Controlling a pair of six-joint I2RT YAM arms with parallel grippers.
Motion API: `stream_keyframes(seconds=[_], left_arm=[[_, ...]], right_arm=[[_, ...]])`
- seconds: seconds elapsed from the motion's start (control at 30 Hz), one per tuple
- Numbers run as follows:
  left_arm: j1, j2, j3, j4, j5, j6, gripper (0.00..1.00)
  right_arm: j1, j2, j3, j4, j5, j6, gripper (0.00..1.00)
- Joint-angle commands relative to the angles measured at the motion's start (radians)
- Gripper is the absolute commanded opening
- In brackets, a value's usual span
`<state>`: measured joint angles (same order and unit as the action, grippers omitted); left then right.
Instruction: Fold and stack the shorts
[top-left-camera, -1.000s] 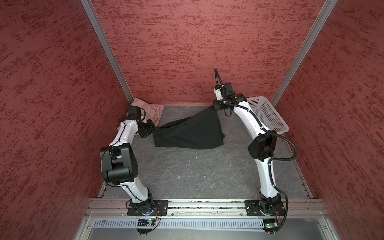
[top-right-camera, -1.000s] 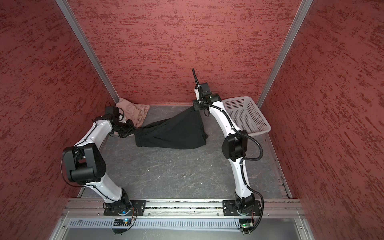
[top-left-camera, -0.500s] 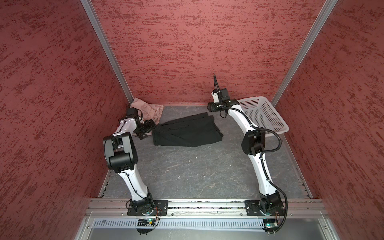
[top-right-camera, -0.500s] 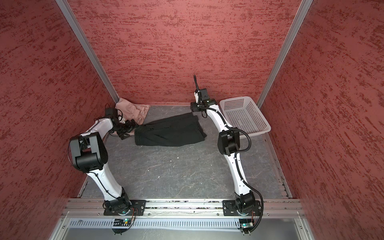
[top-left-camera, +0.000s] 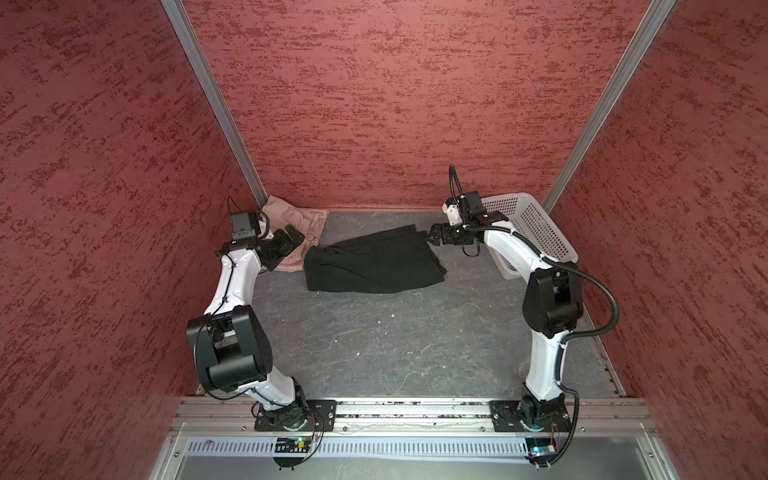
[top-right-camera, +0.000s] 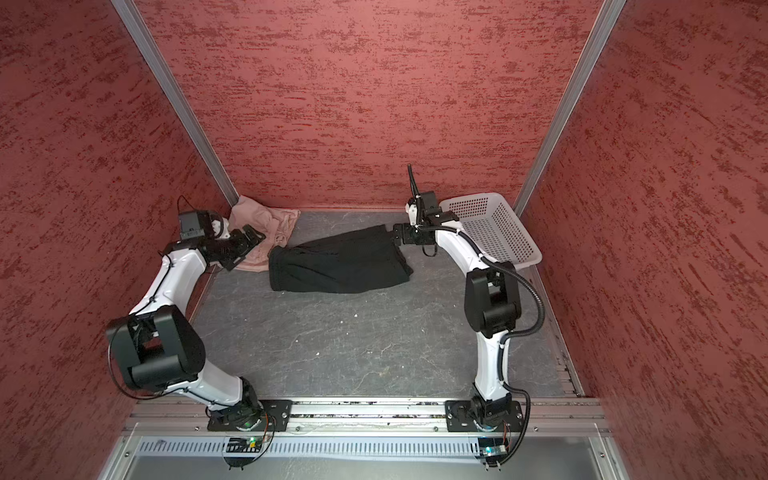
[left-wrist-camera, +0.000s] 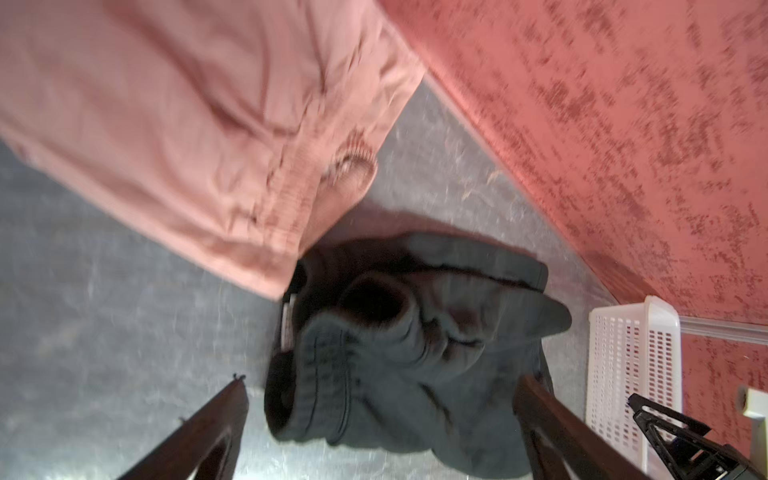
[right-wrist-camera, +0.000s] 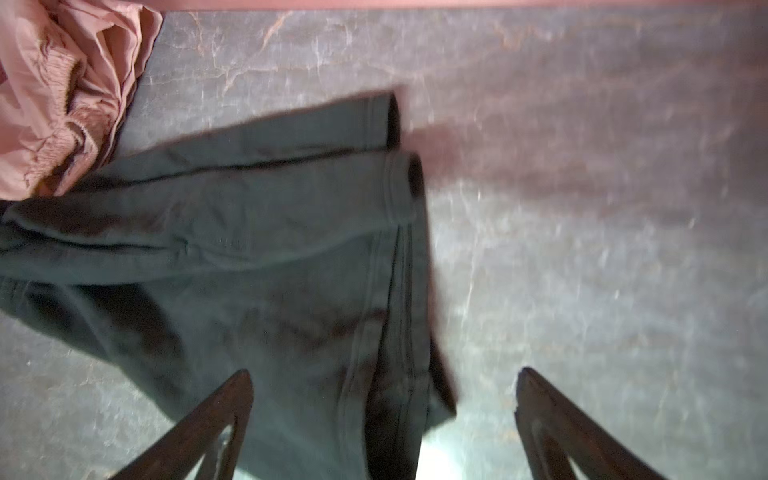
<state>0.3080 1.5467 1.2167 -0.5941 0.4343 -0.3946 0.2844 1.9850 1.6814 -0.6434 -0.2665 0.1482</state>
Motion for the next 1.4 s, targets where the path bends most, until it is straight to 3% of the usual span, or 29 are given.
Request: stream_keyframes(seconds=[0.0, 0.4, 0.53, 0.6, 0.7, 0.77, 0.87, 1.13, 1.3, 1.33, 1.37], left_arm=[[-0.001, -0.017, -0.131, 0.033, 0.040, -0.031, 0.99], [-0.003, -0.095, -0.276, 0.060, 0.084, -0.032, 0.99], [-0.003, -0.119, -0.276, 0.045, 0.080, -0.015, 0.99], [-0.003, -0.131, -0.275, 0.035, 0.071, -0.009, 0.99], [-0.003, -0.150, -0.275, 0.024, 0.065, -0.002, 0.99], [-0.002, -0.163, -0.275, 0.019, 0.067, -0.001, 0.99], [-0.008, -0.173, -0.269, 0.008, 0.078, -0.001, 0.99], [-0.079, -0.194, -0.239, -0.051, 0.034, 0.023, 0.99], [-0.156, -0.195, -0.162, -0.149, -0.015, 0.100, 0.99], [-0.187, -0.193, -0.136, -0.168, -0.047, 0.126, 0.99], [-0.217, -0.189, -0.114, -0.176, -0.078, 0.151, 0.99]], right_arm=[[-0.011, 0.004, -0.112, 0.097, -0.047, 0.021, 0.99], [-0.019, 0.149, -0.104, 0.182, -0.115, 0.021, 0.98], [-0.019, 0.177, -0.131, 0.205, -0.115, 0.032, 0.92], [-0.020, 0.184, -0.150, 0.225, -0.127, 0.043, 0.83], [-0.020, 0.180, -0.180, 0.225, -0.138, 0.057, 0.59], [-0.019, 0.147, -0.219, 0.219, -0.134, 0.063, 0.31], [-0.020, 0.063, -0.304, 0.211, -0.126, 0.069, 0.01], [-0.024, -0.223, -0.580, 0.112, -0.090, 0.136, 0.00], [-0.047, -0.402, -0.720, 0.008, -0.045, 0.192, 0.00], [-0.054, -0.430, -0.732, -0.006, -0.030, 0.194, 0.16], [-0.059, -0.452, -0.738, -0.010, -0.015, 0.195, 0.24]])
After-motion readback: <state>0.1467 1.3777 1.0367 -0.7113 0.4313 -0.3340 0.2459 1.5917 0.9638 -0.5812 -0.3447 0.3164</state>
